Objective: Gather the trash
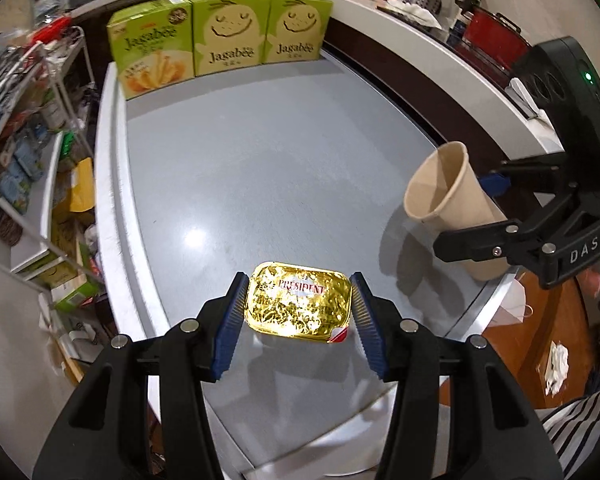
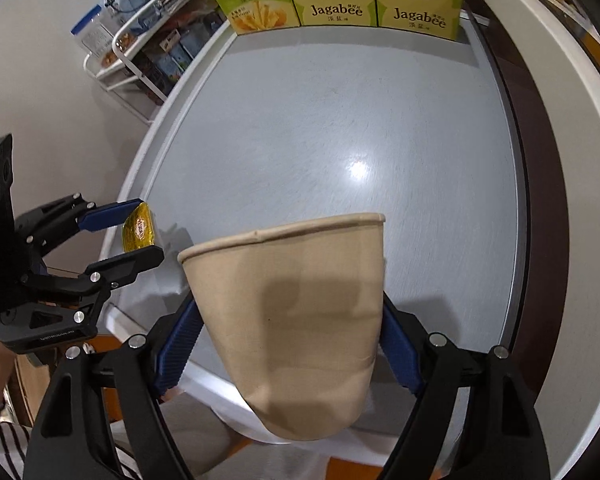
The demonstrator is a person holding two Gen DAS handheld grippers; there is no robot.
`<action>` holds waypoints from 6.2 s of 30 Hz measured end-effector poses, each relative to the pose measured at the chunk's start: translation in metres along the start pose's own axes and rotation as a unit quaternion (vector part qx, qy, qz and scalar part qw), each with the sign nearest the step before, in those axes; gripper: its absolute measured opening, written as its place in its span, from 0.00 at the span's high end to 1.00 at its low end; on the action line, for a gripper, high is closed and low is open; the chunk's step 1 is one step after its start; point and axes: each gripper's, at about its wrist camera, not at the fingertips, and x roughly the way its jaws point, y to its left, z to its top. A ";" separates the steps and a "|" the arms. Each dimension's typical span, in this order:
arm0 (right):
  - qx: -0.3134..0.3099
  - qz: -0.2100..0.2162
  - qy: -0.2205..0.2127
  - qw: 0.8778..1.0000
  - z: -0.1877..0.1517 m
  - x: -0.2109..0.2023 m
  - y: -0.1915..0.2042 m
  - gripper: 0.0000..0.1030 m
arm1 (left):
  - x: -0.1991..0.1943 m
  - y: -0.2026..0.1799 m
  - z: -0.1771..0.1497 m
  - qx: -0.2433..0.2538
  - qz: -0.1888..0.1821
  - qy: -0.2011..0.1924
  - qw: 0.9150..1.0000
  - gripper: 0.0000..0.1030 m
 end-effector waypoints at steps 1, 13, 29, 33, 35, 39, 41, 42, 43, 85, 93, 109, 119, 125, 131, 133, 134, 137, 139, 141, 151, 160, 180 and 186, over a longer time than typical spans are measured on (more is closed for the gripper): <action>0.003 0.005 -0.005 1.000 -0.001 -0.003 0.002 0.23 | -0.004 -0.001 -0.002 -0.005 0.001 -0.003 1.000 0.49; 0.005 0.060 -0.031 0.998 -0.050 -0.047 0.021 0.23 | -0.052 -0.023 -0.032 -0.008 0.017 -0.030 0.999 0.49; -0.043 0.104 0.049 0.992 -0.132 -0.038 0.056 0.23 | -0.065 -0.068 -0.104 0.026 -0.006 0.025 0.999 0.49; -0.056 0.101 0.084 0.990 -0.149 -0.017 0.064 0.23 | -0.053 -0.074 -0.125 0.031 -0.020 0.059 0.998 0.49; -0.052 0.094 0.098 0.989 -0.155 -0.004 0.065 0.23 | -0.046 -0.075 -0.133 0.030 -0.025 0.072 0.997 0.49; -0.050 0.076 0.120 0.989 -0.159 0.024 0.065 0.23 | -0.027 -0.074 -0.148 0.022 -0.030 0.100 0.994 0.49; -0.048 0.057 0.131 0.989 -0.164 0.039 0.062 0.23 | -0.018 -0.074 -0.154 0.021 -0.028 0.112 0.993 0.49; -0.044 0.049 0.135 0.989 -0.166 0.047 0.060 0.23 | -0.013 -0.073 -0.156 0.019 -0.027 0.117 0.993 0.49; -0.040 0.043 0.138 0.989 -0.168 0.052 0.059 0.23 | -0.010 -0.072 -0.158 0.018 -0.026 0.120 0.992 0.49; 0.010 -0.019 -0.104 0.994 -0.109 -0.055 0.044 0.05 | -0.064 -0.046 -0.091 -0.061 0.055 -0.012 0.997 0.02; 0.011 -0.044 -0.200 0.979 -0.070 -0.063 0.032 0.05 | -0.079 0.000 -0.069 -0.156 0.112 -0.083 0.978 0.02; 0.031 -0.082 -0.278 0.957 -0.061 -0.064 0.027 0.05 | -0.084 0.034 -0.049 -0.177 0.191 -0.134 0.956 0.02; 0.013 -0.086 -0.289 0.953 -0.051 -0.065 0.036 0.05 | -0.079 0.029 -0.047 -0.169 0.223 -0.136 0.951 0.02; 0.011 -0.085 -0.295 0.952 -0.050 -0.069 0.039 0.05 | -0.084 0.029 -0.048 -0.168 0.238 -0.161 0.943 0.02; 0.007 -0.093 -0.301 0.949 -0.051 -0.071 0.040 0.05 | -0.085 0.026 -0.048 -0.160 0.257 -0.170 0.938 0.02; 0.006 -0.093 -0.301 0.949 -0.051 -0.071 0.040 0.05 | -0.084 0.024 -0.048 -0.152 0.266 -0.168 0.937 0.02; 0.007 -0.094 -0.301 0.949 -0.051 -0.071 0.041 0.05 | -0.083 0.024 -0.048 -0.149 0.270 -0.166 0.937 0.02; 0.007 -0.095 -0.301 0.949 -0.051 -0.071 0.040 0.05 | -0.079 0.025 -0.050 -0.150 0.256 -0.156 0.942 0.02; 0.007 -0.095 -0.299 0.949 -0.050 -0.069 0.040 0.05 | -0.077 0.027 -0.051 -0.158 0.251 -0.154 0.943 0.02; 0.008 -0.095 -0.291 0.952 -0.049 -0.063 0.037 0.05 | -0.073 0.029 -0.053 -0.166 0.256 -0.147 0.941 0.02; 0.008 -0.103 -0.267 0.958 -0.049 -0.039 0.030 0.05 | -0.061 0.040 -0.061 -0.177 0.253 -0.127 0.943 0.02; 0.007 -0.102 -0.263 0.959 -0.046 -0.037 0.032 0.05 | -0.057 0.042 -0.060 -0.171 0.257 -0.117 0.944 0.02; 0.004 -0.100 -0.265 0.959 -0.038 -0.036 0.035 0.05 | -0.058 0.042 -0.055 -0.175 0.254 -0.127 0.943 0.02; 0.008 -0.101 -0.266 0.959 -0.039 -0.037 0.033 0.05 | -0.057 0.041 -0.054 -0.169 0.255 -0.128 0.944 0.02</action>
